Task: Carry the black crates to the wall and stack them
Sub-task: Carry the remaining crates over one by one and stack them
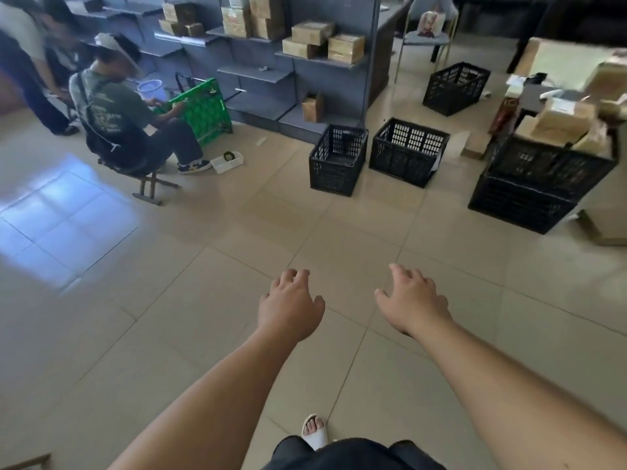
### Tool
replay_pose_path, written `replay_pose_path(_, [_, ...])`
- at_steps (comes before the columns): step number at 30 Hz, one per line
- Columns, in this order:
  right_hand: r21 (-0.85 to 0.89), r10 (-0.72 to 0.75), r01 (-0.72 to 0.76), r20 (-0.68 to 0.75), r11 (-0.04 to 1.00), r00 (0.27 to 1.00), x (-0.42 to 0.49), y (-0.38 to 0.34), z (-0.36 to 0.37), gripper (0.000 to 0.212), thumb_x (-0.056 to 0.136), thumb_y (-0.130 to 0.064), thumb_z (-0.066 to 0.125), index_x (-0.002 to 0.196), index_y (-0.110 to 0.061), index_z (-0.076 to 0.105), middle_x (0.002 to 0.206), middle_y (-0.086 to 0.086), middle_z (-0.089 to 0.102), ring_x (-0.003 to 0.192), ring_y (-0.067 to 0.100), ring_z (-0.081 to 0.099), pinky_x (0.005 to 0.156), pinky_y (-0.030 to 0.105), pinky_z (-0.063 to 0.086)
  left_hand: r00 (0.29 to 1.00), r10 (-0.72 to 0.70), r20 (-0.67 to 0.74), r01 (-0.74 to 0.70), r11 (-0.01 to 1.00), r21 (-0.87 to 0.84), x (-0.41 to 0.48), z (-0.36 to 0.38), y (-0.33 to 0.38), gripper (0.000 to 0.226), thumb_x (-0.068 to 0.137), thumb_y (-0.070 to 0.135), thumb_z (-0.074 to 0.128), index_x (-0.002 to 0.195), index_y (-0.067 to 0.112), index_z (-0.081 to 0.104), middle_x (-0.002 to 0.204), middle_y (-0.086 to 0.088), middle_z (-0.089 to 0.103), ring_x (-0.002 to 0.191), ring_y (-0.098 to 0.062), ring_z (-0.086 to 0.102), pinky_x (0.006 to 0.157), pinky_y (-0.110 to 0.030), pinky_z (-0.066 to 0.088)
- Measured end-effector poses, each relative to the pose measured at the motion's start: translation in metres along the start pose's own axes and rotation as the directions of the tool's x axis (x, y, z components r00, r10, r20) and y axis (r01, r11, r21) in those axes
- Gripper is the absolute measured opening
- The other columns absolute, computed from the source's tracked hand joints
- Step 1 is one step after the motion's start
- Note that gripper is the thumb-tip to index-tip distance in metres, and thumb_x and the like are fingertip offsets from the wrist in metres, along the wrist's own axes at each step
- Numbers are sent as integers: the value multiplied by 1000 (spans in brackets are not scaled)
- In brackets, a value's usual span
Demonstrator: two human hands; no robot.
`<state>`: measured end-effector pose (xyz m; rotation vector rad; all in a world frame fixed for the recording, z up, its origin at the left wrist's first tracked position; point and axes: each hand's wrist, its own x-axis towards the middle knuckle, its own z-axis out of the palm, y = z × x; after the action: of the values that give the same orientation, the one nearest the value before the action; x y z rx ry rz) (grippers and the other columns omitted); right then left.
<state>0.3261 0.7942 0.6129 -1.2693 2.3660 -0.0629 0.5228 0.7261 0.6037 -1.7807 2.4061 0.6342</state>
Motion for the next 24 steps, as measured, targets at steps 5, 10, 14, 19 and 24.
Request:
replay_pose_path(5, [47, 120, -120, -12, 992, 993, 70, 0, -24, 62, 98, -50, 44, 154, -29, 27, 150, 7, 39, 135, 32, 38, 103, 50, 39, 994, 100, 38, -101, 994, 38, 97, -23, 27, 61, 98, 46, 44, 154, 24, 32, 155, -1, 35, 139, -26, 37, 107, -44, 37])
replay_pose_path(10, [55, 226, -227, 33, 972, 974, 146, 17, -44, 57, 99, -50, 38, 151, -29, 29, 149, 6, 40, 133, 32, 38, 100, 49, 38, 977, 197, 84, -205, 975, 89, 189, -31, 71, 58, 98, 46, 44, 151, 25, 35, 152, 0, 38, 136, -25, 39, 104, -45, 38])
replay_pose_path(14, [70, 256, -261, 72, 963, 964, 227, 35, -63, 56, 98, -53, 35, 149, -29, 29, 150, 4, 39, 133, 32, 38, 99, 50, 37, 968, 233, 96, -244, 961, 129, 270, -40, 114, 59, 99, 47, 44, 153, 26, 33, 154, 1, 37, 137, -24, 39, 104, -45, 38])
replay_pose_path(19, [69, 236, -243, 101, 968, 967, 338, 47, -115, 59, 98, -53, 36, 151, -31, 28, 152, 4, 38, 135, 33, 37, 102, 50, 37, 983, 158, 96, -169, 978, 121, 366, -61, 163, 61, 99, 47, 44, 154, 25, 31, 154, 0, 38, 137, -25, 40, 104, -45, 39])
replay_pose_path(24, [37, 159, -163, 81, 986, 984, 448, 36, -174, 59, 99, -53, 35, 153, -31, 25, 151, 5, 38, 134, 33, 38, 102, 51, 36, 993, 106, 58, -110, 990, 83, 455, -86, 200, 62, 99, 48, 43, 155, 24, 30, 155, 0, 37, 138, -25, 39, 104, -45, 38])
